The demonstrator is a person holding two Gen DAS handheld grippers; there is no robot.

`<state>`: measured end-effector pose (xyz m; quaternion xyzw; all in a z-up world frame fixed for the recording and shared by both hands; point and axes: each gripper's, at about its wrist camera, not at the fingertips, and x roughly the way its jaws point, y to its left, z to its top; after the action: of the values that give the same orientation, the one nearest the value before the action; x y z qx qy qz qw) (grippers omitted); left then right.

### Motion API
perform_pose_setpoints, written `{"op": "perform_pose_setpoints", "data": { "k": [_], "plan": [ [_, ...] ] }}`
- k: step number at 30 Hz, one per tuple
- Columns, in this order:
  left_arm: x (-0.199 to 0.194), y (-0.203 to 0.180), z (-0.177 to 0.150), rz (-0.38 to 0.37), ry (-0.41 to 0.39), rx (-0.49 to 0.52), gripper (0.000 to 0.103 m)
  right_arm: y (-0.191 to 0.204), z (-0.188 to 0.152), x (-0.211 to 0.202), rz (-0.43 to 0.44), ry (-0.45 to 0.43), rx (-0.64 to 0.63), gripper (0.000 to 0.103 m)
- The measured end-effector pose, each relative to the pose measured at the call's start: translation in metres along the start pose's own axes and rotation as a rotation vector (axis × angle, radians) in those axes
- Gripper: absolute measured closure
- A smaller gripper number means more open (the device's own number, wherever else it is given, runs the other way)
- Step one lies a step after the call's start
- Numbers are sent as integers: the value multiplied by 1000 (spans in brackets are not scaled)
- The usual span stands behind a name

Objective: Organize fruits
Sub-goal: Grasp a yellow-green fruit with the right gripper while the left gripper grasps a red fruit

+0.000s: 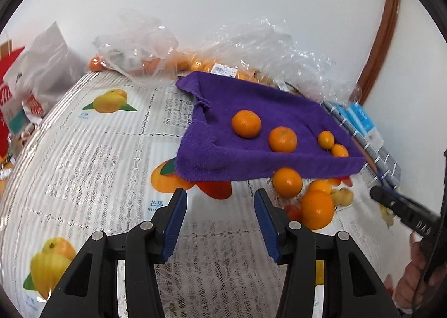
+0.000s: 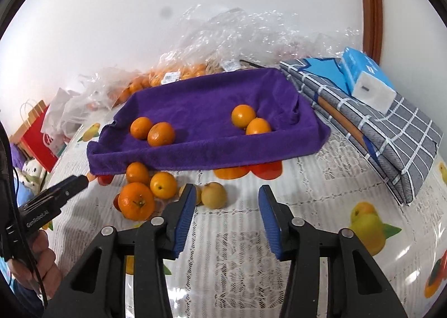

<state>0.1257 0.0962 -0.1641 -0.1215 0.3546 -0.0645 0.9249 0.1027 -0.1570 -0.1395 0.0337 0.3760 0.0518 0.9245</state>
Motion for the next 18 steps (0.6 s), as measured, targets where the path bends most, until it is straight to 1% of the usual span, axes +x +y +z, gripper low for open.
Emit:
{"op": "perform_pose_setpoints", "data": {
  "k": [3,5,8,12,13,14,18],
  "plan": [
    [3,0,-1,-9,9,-4,55,6,0,7,2,14,-43,56],
    [7,-4,-2,-1,26,17,55,9,-1,13,4,29,-72,59],
    [8,-10,-3,-2,25,49,55,11,-3,26,8,47,-97,61],
    [10,-13,-3,-38,39,62,55,7,-3,44,56,81,-70,68],
    [10,-13,-3,-45,46,63,55,6,-3,47,59,88,-61,74],
    [11,-14,-3,-52,51,65,55,4,-3,50,60,93,-52,77],
    [12,-14,-3,-69,56,64,55,-6,-6,39,86,66,-26,77]
  ]
}}
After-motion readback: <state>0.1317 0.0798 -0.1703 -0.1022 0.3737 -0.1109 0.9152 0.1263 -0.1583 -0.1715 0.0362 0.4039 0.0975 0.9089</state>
